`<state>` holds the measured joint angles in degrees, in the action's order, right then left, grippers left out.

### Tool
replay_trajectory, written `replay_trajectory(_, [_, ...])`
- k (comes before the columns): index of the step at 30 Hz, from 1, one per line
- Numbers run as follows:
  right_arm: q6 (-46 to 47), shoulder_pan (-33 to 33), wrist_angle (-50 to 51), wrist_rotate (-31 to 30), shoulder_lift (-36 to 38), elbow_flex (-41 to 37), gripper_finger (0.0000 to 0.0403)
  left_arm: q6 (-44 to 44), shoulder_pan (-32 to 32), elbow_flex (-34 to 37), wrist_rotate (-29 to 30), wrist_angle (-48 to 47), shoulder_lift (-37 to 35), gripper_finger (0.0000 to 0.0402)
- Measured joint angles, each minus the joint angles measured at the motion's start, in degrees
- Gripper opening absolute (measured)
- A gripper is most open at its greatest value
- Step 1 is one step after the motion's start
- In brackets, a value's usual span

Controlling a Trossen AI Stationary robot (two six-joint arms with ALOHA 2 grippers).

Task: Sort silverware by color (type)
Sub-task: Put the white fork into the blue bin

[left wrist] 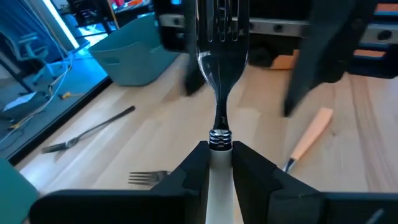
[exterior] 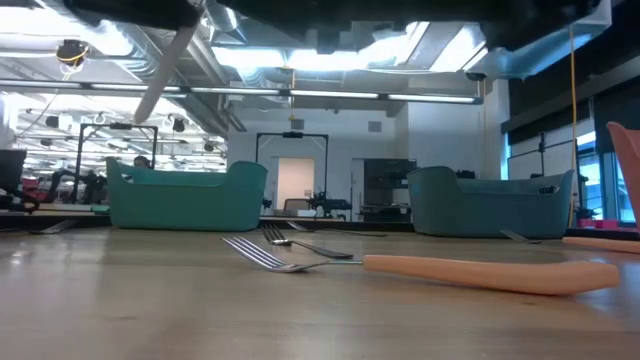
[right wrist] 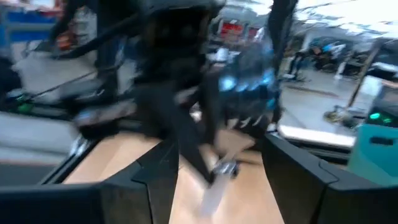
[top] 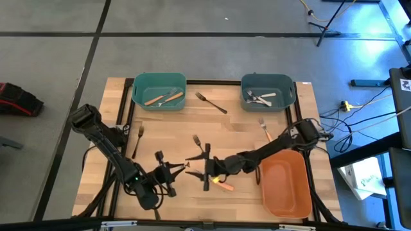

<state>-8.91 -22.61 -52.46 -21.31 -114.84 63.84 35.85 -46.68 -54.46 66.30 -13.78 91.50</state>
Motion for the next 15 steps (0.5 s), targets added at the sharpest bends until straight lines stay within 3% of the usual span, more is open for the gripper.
replay_trajectory(7, [0.90, 1.03, 0.42, 1.39, -0.19, 1.39, 0.0195, -1.59, -0.14, 0.00, -0.58, 1.14, 0.00, 0.0053])
replay_trajectory(15, [-0.50, 0.90, 1.73, 1.78, -0.19, 1.37, 0.0021, -1.50, -0.14, -0.04, -0.50, 1.22, -0.04, 0.0051])
